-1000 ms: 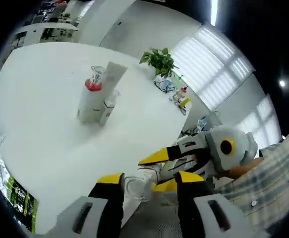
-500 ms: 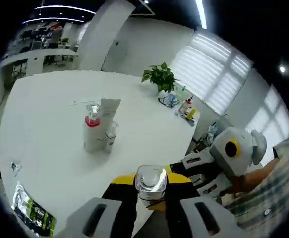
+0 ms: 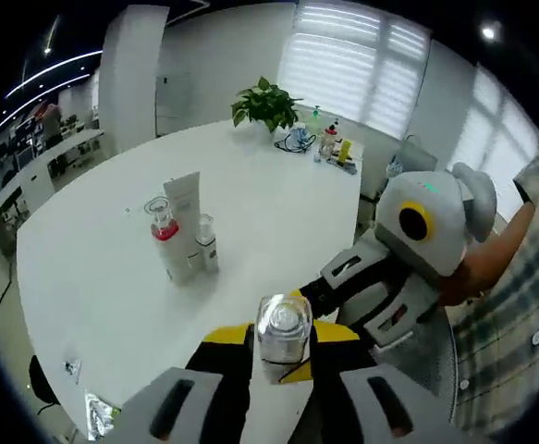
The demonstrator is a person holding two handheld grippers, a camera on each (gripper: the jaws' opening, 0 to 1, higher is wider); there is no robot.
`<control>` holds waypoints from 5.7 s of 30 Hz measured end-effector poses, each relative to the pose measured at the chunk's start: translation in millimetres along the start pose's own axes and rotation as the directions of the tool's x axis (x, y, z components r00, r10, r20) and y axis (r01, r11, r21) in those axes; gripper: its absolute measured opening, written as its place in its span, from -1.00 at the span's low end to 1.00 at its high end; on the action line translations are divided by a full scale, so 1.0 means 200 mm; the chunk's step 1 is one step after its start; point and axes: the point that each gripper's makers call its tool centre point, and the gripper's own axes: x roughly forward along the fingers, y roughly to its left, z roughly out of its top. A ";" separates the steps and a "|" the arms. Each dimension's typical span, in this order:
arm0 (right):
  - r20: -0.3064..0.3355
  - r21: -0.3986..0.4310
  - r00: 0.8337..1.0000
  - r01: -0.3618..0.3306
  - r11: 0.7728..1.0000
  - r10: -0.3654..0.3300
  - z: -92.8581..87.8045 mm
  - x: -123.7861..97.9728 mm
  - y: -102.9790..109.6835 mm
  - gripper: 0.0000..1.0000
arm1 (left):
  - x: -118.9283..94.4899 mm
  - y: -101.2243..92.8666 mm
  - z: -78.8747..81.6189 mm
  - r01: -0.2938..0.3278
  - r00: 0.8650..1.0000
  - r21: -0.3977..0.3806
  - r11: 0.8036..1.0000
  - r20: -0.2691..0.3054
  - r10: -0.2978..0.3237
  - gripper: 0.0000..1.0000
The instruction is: Arrange the skincare products in the storage area until every visible bottle or jar stands upright without overlapping.
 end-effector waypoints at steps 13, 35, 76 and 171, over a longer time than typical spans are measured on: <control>0.015 0.098 0.943 0.330 0.939 -0.333 -0.13 0.23 -0.66 -0.61 | -0.28 0.37 -0.36 -0.131 0.982 -0.189 0.973 0.107 0.153 -0.12; 0.081 -0.005 0.895 0.440 0.898 -0.438 -0.19 0.39 -0.87 -0.59 | -0.37 0.46 -0.60 -0.138 0.987 -0.181 0.974 0.053 0.150 -0.17; 0.036 0.211 0.918 0.380 0.901 -0.395 -0.04 -0.36 -0.07 0.07 | 0.24 0.07 -0.16 0.158 0.984 -0.077 0.984 0.090 -0.151 -0.07; -0.179 -0.344 0.857 0.406 0.847 -0.484 -0.37 -0.18 -0.02 -0.22 | 0.11 1.12 -0.90 -0.568 0.819 -0.422 0.707 -0.204 0.537 1.00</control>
